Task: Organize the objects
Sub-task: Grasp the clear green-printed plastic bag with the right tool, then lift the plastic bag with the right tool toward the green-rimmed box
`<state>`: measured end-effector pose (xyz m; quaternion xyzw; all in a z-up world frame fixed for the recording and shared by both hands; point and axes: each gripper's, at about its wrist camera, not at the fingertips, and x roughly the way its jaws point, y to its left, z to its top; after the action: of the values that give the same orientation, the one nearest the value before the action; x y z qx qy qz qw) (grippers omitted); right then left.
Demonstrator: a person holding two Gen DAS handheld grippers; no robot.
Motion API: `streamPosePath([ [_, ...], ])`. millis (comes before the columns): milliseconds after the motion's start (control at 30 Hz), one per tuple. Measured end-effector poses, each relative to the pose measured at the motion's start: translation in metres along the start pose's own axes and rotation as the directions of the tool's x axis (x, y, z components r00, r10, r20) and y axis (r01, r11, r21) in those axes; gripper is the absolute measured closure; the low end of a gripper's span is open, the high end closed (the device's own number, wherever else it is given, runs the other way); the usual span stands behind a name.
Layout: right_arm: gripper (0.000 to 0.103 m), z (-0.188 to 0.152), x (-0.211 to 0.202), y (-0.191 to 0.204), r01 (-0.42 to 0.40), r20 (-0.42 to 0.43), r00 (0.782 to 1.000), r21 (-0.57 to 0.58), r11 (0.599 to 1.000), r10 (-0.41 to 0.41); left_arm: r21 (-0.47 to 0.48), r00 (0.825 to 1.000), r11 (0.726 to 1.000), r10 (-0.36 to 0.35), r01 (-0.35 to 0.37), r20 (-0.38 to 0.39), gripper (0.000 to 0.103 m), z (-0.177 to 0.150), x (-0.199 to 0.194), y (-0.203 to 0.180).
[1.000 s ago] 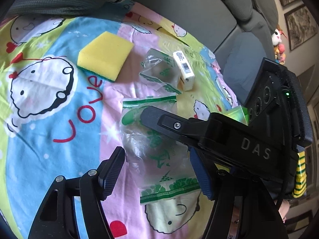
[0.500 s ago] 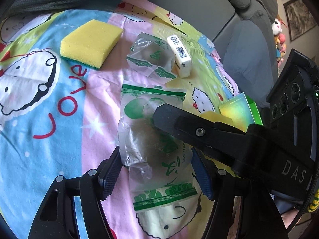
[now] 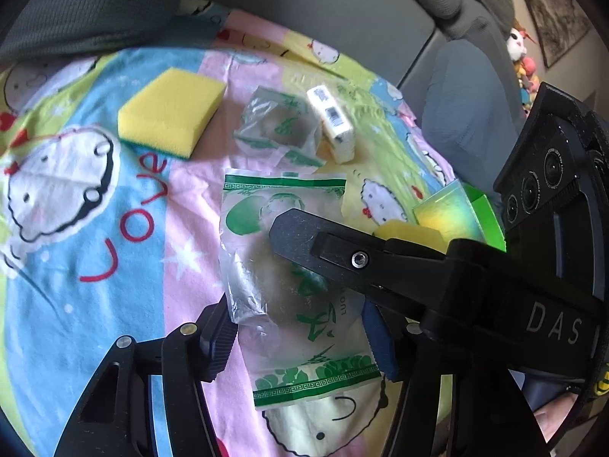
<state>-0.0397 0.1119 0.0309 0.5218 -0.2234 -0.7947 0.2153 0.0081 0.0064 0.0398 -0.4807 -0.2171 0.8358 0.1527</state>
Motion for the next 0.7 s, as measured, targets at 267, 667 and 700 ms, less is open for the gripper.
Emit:
streamPosePath([
  [267, 0.049, -0.005, -0.026, 0.016, -0.022, 0.088, 0.996, -0.046, 0.999, 0.026, 0.058, 0.997, 0.998, -0.013, 0.008, 0.08, 0.042, 0.001, -0.022, -0.01],
  [667, 0.048, -0.009, -0.053, 0.031, -0.051, 0.163, 0.984, -0.106, 0.993, 0.068, 0.117, 0.986, 0.993, 0.002, -0.021, 0.168, 0.042, -0.002, -0.046, -0.032],
  [700, 0.048, -0.01, -0.056, 0.031, -0.054, 0.168, 0.983, -0.11, 0.992, 0.072, 0.124, 0.984, 0.992, 0.003, -0.025, 0.177, 0.042, -0.001, -0.048, -0.034],
])
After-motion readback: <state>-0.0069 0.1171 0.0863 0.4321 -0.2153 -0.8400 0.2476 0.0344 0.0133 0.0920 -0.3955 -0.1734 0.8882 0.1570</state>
